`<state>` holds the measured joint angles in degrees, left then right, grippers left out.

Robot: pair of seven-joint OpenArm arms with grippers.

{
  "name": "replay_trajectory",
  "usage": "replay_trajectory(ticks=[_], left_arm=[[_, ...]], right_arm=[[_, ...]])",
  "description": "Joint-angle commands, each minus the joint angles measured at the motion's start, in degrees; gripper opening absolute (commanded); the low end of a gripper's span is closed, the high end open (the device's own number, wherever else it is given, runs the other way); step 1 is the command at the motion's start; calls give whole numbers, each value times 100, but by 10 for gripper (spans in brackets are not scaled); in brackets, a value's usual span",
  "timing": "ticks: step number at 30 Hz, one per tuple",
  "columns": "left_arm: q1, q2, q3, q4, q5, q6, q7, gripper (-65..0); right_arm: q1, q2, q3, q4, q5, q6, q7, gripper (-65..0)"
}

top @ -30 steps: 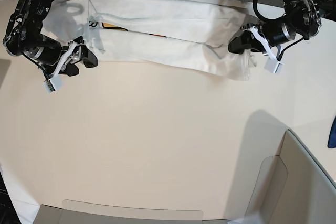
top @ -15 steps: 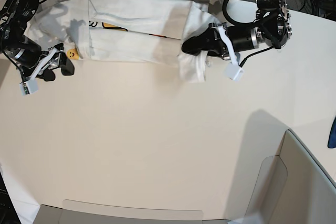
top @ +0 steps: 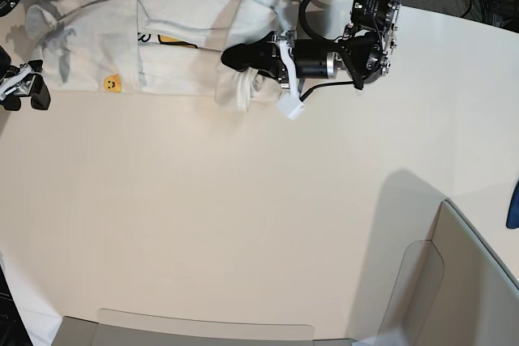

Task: Layout the t-shirt on the table in an organized manner, then fold the t-shirt properly
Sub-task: 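Lift the shirt end with the left gripper and fold it toward the right gripper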

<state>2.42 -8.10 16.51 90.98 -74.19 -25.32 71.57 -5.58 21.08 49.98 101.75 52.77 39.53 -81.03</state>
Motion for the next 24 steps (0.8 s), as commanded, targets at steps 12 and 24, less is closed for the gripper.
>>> replay_trajectory(ticks=[12, 24], left_arm=[[-668, -56, 859, 58, 540, -39, -269, -650], [-958, 234, 982, 58, 734, -39, -269, -650]], right_arm=[[-44, 85, 27, 71, -745, 25, 103, -213], [-17, 85, 27, 71, -1264, 25, 103, -213]])
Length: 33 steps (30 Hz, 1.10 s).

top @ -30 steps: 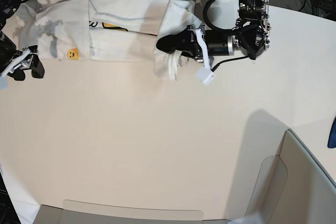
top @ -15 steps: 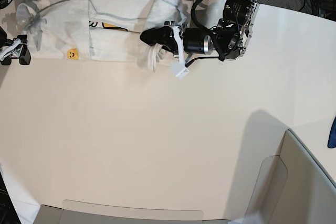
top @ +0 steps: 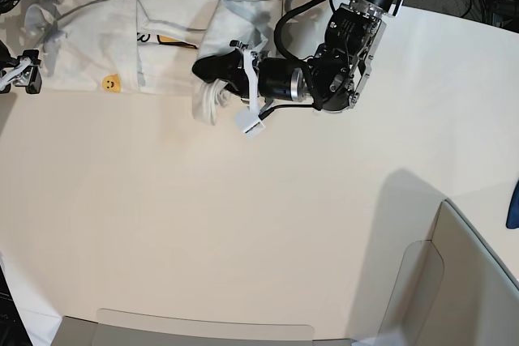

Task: Layout the t-shirt on the table in an organized manner, then fold the t-shirt properly
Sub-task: 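Lift the shirt end with the left gripper and fold it toward the right gripper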

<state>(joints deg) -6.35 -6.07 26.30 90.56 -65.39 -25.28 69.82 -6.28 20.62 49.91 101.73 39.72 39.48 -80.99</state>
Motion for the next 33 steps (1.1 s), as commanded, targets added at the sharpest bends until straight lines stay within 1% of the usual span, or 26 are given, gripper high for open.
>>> replay_trajectory(ticks=[1, 6, 16, 21, 22, 23, 25, 28, 29, 30, 31, 33], left_arm=[[-82, 31, 2, 100, -86, -44, -94, -650], [15, 75, 82, 100, 222, -44, -94, -650], [-11, 75, 372, 100, 222, -44, -94, -650], [-11, 75, 372, 100, 231, -44, -94, -649], [-11, 75, 381, 100, 231, -44, -94, -634], [-20, 75, 424, 100, 231, -44, -94, -605], [-73, 75, 451, 100, 231, -44, -94, -521], [-143, 101, 451, 100, 213, -44, -94, -371], [-152, 101, 451, 100, 213, -44, -94, -339], [-152, 101, 451, 100, 213, -44, -85, -313], [-152, 101, 451, 100, 196, -44, -85, -306], [-152, 101, 451, 100, 178, -44, -77, -310]], right_arm=[[53, 131, 33, 73, 23, 30, 99, -213], [53, 131, 33, 73, -12, 30, 99, -213], [35, 131, 24, 73, -12, 30, 99, -213], [35, 131, 7, 73, -12, 30, 99, -213], [35, 131, 7, 73, -12, 30, 99, -213], [44, 122, 7, 73, -12, 30, 99, -213], [44, 122, -2, 73, -12, 30, 99, -213], [53, 35, -11, 64, -12, 30, 99, -213], [53, 17, -11, 64, -12, 30, 99, -213], [53, 8, -11, 64, -12, 30, 99, -213], [53, -1, -11, 64, -12, 30, 99, -213], [53, -18, -11, 3, -12, 30, 99, -213]])
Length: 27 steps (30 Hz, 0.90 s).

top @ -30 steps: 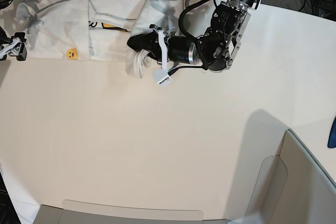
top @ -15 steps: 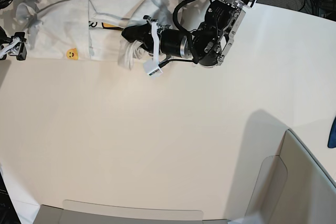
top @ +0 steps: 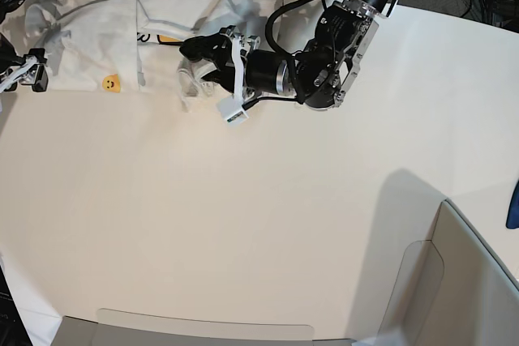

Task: Layout the t-shirt on the table in an organized manner, then fold the t-shirt properly
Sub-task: 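Lift the shirt end with the left gripper and fold it toward the right gripper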

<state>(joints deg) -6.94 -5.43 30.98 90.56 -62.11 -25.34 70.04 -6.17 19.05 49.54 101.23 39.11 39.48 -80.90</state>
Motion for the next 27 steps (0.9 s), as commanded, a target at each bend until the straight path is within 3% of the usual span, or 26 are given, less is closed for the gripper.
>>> replay_trajectory(ticks=[1, 8, 18, 24, 27], left_arm=[[-102, 46, -17, 100, -150, -37, -81, -313], [-260, 117, 370, 100, -141, -37, -55, -313], [-1104, 134, 2031, 100, -123, -20, -213, -325], [-1324, 82, 1996, 152, -150, -20, -292, -384], [-1297, 20, 1583, 152, -150, -20, -257, -405]], right_arm=[[42, 113, 26, -9, 49, 30, 90, -213], [121, 122, 26, -527, 49, 30, 90, -213], [209, 95, 26, -580, 49, 30, 90, -213], [209, 86, 26, -615, 49, 30, 90, -213], [209, 86, 26, -615, 58, 30, 90, -213]])
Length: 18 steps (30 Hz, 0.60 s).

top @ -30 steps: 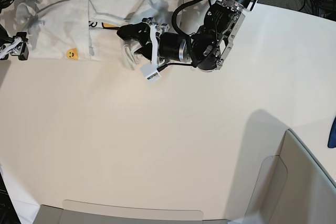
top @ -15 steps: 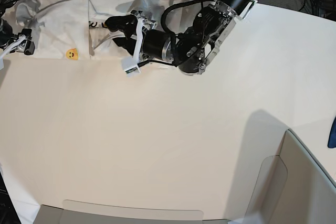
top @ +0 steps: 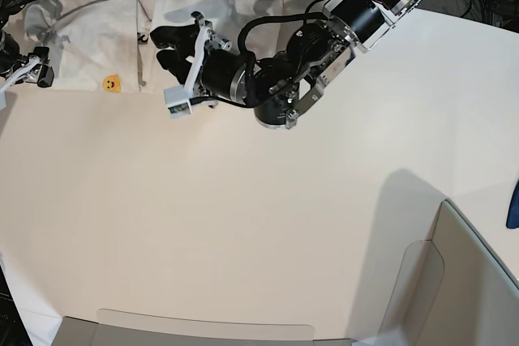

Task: Layout the t-shirt on the table in an organized manner, then fold the t-shirt properly
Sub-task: 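Lift the shirt end with the left gripper and fold it toward the right gripper, then release the folded end and withdraw the left gripper from the shirt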

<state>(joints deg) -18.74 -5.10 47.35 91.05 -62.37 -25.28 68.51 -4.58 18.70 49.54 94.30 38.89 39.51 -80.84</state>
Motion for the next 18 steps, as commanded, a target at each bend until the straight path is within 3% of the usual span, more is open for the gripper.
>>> replay_trajectory(ticks=[1, 12, 18], left_arm=[[-55, -74, -265, 104, -124, -26, -95, -412], [709, -575, -1874, 95, -132, -26, -77, -419], [1149, -672, -2938, 122, -141, -26, -77, -419]], right_arm=[[49, 113, 26, 78, 89, 27, 84, -213], [146, 113, 26, 86, 133, 36, 84, -212], [295, 113, 26, 104, 133, 36, 84, -211]])
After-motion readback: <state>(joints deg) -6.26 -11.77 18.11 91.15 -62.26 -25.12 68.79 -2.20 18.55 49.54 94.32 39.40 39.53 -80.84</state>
